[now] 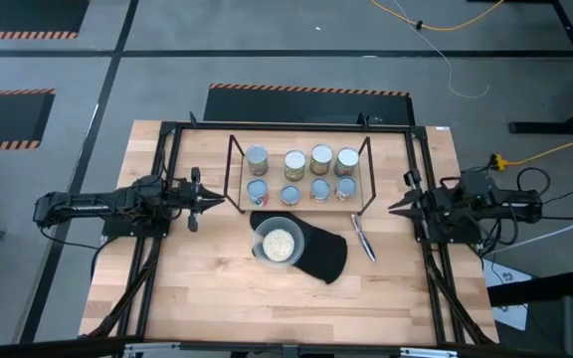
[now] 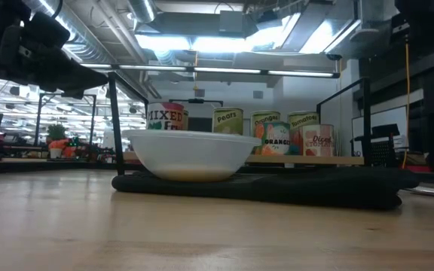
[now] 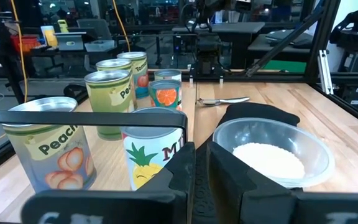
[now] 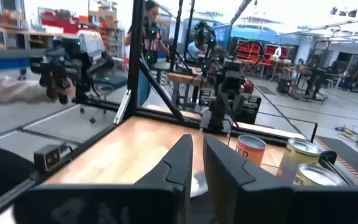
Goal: Pick and place cans onto a shelf
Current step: Return to Home Position
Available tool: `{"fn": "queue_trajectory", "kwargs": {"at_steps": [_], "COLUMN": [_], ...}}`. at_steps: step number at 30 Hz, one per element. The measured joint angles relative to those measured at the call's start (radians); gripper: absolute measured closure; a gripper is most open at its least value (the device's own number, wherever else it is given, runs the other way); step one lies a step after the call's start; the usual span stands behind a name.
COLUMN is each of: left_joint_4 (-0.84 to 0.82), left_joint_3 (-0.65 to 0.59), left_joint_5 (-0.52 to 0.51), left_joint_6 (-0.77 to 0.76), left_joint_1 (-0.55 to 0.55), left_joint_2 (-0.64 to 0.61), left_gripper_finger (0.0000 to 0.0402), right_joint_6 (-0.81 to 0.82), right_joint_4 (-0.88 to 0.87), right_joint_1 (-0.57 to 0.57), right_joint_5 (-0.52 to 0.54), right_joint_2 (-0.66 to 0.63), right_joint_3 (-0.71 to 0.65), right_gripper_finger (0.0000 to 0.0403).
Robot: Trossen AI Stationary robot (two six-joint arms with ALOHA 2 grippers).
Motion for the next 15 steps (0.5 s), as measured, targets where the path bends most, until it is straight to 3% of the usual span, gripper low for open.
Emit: {"fn": "queue_trajectory", "kwargs": {"at_steps": [15], "left_joint_4": [-0.010], "left_joint_3": [0.000], "left_joint_5": [0.000], "left_joint_6": [0.000], "left_joint_1": [0.000], "left_joint_2": [0.000], "left_gripper_finger": [0.0373], "right_joint_6": [0.005], "right_joint_4": [-0.019], "right_joint_1": [0.000], "right_joint_5": [-0.035], "right_joint_2": [0.000], "right_joint_3": [-0.001], "right_gripper_finger": [0.0358]}}
